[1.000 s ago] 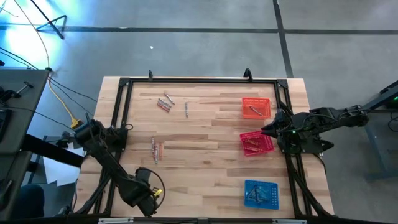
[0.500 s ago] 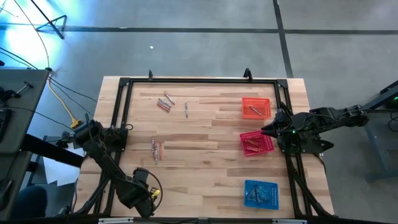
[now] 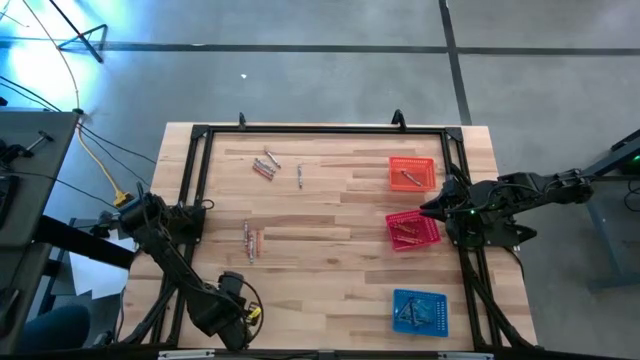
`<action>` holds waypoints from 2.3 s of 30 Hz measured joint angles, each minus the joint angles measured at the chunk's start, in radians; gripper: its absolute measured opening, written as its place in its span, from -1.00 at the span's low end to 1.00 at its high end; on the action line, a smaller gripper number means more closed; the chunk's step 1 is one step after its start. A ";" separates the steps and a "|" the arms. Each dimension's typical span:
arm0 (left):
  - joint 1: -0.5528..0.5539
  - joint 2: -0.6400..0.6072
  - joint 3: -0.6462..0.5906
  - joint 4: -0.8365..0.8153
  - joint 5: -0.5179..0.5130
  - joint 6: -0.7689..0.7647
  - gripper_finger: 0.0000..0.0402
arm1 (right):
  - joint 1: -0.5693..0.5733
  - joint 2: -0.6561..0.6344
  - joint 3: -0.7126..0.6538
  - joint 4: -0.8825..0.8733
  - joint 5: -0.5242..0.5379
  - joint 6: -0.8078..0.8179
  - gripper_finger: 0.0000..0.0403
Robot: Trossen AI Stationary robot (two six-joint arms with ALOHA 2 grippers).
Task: Sort crayons
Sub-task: Put the blue crayon into the blue bin
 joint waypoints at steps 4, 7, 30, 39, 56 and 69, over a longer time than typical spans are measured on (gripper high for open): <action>0.000 0.003 -0.017 0.015 0.002 -0.038 -0.63 | 0.000 0.000 0.000 0.000 0.000 0.000 -0.58; 0.000 0.004 -0.046 0.053 0.001 -0.051 -0.63 | 0.000 0.000 0.000 0.000 0.000 0.000 -0.58; 0.000 0.004 -0.105 0.134 0.089 -0.120 -0.63 | 0.000 0.000 0.000 0.000 0.000 0.000 -0.58; 0.001 0.001 -0.163 0.221 0.077 -0.122 -0.63 | 0.000 0.000 0.000 0.000 0.000 0.000 -0.58; 0.001 -0.001 -0.230 0.320 0.074 -0.071 -0.94 | 0.000 0.000 0.000 0.000 0.000 0.000 -0.58; 0.013 0.010 -0.135 0.219 0.020 0.028 -1.00 | 0.000 0.000 0.000 0.000 0.000 0.000 -0.58</action>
